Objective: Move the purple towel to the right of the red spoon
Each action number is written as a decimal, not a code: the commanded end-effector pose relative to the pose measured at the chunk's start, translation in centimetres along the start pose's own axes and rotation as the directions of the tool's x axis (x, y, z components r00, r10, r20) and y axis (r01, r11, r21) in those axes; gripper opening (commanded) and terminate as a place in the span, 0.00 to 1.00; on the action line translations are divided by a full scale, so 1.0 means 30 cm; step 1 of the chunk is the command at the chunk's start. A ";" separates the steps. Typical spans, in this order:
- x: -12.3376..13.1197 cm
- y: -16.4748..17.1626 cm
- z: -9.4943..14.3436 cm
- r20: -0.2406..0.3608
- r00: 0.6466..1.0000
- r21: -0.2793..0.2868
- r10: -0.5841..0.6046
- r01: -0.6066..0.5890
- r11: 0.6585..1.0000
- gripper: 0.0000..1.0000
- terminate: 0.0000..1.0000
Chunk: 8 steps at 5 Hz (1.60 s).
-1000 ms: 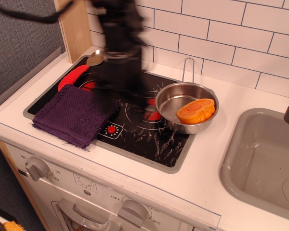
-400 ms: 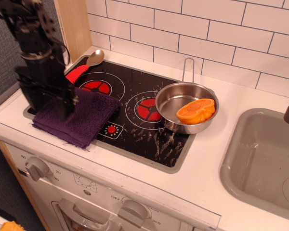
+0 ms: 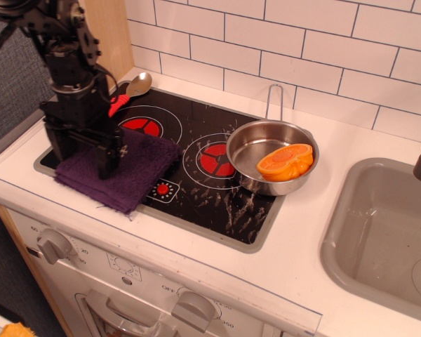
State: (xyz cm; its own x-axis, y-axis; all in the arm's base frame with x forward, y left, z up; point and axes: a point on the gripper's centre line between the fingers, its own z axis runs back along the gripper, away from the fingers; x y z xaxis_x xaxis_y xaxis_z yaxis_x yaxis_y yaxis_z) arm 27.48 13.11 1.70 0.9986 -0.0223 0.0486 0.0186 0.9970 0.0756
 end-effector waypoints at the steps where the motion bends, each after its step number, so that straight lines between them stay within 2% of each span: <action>1: 0.145 -0.041 -0.005 -0.022 0.999 0.050 0.048 -0.047 0.998 1.00 0.00; 2: 0.248 0.003 -0.019 -0.022 0.993 0.059 0.116 -0.114 0.992 1.00 0.00; 3: 0.322 0.012 -0.017 0.001 0.988 0.032 0.151 -0.151 0.988 1.00 0.00; 4: 0.379 -0.023 0.006 0.030 0.990 0.033 0.135 -0.136 0.990 1.00 0.00; 6: 0.410 -0.042 0.052 0.055 0.992 0.030 0.112 -0.114 0.993 1.00 0.00; 7: 0.422 -0.011 0.166 0.124 0.983 0.013 0.132 -0.135 0.991 1.00 0.00; 8: 0.431 0.007 0.270 0.166 0.979 -0.008 0.118 -0.118 0.993 1.00 0.00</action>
State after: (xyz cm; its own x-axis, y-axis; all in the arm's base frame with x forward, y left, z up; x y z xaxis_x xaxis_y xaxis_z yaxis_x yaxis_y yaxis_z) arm 39.84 11.66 7.10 0.9859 0.0853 0.1442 -0.0913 0.9952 0.0351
